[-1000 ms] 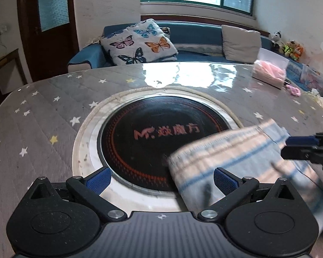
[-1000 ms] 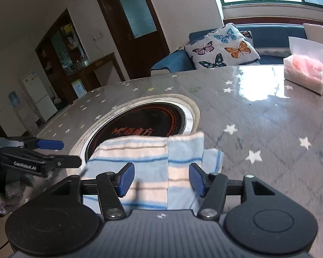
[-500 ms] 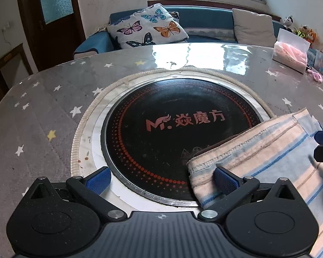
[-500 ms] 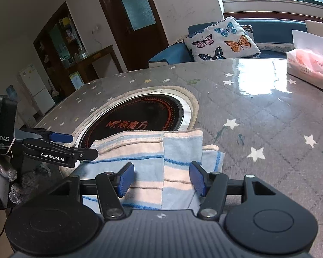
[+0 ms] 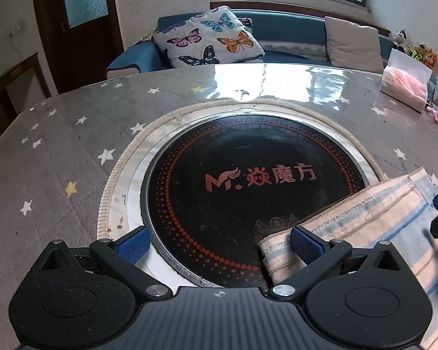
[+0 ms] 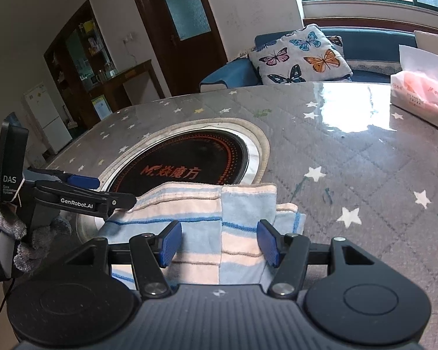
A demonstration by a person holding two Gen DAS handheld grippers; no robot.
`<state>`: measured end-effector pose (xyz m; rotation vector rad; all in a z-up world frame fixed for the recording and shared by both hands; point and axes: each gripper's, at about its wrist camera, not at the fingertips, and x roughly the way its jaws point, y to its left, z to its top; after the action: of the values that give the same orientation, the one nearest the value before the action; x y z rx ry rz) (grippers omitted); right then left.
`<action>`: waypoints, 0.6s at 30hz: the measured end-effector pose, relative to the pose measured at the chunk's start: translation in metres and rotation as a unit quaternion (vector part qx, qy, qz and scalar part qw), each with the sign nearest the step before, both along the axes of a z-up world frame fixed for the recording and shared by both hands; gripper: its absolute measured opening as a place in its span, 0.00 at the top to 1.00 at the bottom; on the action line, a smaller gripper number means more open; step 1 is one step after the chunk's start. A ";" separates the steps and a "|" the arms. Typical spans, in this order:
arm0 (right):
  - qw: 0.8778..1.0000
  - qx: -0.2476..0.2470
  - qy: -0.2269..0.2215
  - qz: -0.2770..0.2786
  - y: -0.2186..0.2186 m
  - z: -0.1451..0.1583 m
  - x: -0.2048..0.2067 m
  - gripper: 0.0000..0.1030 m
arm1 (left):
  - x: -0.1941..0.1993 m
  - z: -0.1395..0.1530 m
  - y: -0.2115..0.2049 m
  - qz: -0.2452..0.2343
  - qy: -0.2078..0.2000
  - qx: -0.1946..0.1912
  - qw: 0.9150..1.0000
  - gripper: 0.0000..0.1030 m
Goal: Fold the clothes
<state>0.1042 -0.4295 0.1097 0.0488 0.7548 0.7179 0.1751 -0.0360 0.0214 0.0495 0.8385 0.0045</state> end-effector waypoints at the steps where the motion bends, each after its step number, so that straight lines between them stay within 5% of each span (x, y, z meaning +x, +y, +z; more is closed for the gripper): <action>1: 1.000 -0.002 -0.004 0.001 0.000 0.002 -0.001 0.43 | 0.000 0.002 0.000 0.000 -0.002 -0.002 1.000 0.00; 7: 0.999 -0.021 -0.027 0.008 0.000 0.008 -0.013 0.39 | 0.007 0.020 -0.020 -0.038 -0.015 -0.038 0.998 0.00; 18: 0.997 -0.043 -0.052 0.038 0.003 0.011 -0.039 0.30 | 0.030 0.002 -0.056 -0.068 0.009 -0.019 0.997 0.00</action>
<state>0.0654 -0.4266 0.1205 -0.0959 0.6905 0.7531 0.2051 -0.0922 0.0233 0.0702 0.8517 -0.1400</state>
